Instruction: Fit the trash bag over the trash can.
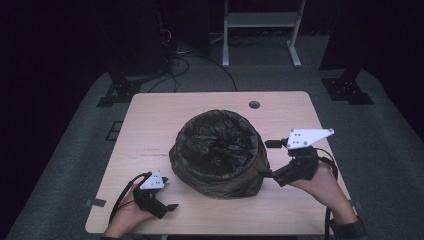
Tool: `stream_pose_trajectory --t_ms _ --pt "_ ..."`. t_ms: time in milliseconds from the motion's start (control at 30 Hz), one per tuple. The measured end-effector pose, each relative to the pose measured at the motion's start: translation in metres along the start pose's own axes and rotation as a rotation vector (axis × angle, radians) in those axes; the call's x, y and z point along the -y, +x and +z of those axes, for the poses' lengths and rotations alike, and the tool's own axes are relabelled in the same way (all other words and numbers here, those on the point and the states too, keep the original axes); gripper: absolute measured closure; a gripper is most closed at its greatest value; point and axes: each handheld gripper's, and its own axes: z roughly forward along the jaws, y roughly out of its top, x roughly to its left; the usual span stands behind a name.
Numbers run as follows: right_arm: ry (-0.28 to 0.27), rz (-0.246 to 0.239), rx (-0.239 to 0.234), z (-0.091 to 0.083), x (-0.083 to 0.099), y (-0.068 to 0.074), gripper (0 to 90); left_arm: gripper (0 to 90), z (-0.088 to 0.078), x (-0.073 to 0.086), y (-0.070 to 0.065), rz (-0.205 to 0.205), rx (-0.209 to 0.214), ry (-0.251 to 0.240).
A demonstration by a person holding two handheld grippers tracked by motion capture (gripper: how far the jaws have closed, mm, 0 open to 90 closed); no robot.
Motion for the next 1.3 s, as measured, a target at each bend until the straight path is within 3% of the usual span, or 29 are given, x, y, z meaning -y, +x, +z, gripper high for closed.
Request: stream_pose_trajectory --t_ms 767,1167,1300 --pt "0.04 0.075 0.032 0.006 0.064 0.007 8.8 0.0 0.0 0.0 0.0 -0.002 -0.001 -0.002" --pt "0.095 0.104 0.056 0.022 0.102 0.009 8.8 0.0 0.0 0.0 0.0 -0.002 -0.001 -0.002" --pt "0.139 0.102 0.077 0.03 0.113 0.008 8.8 0.0 0.0 0.0 0.0 -0.002 -0.001 -0.002"
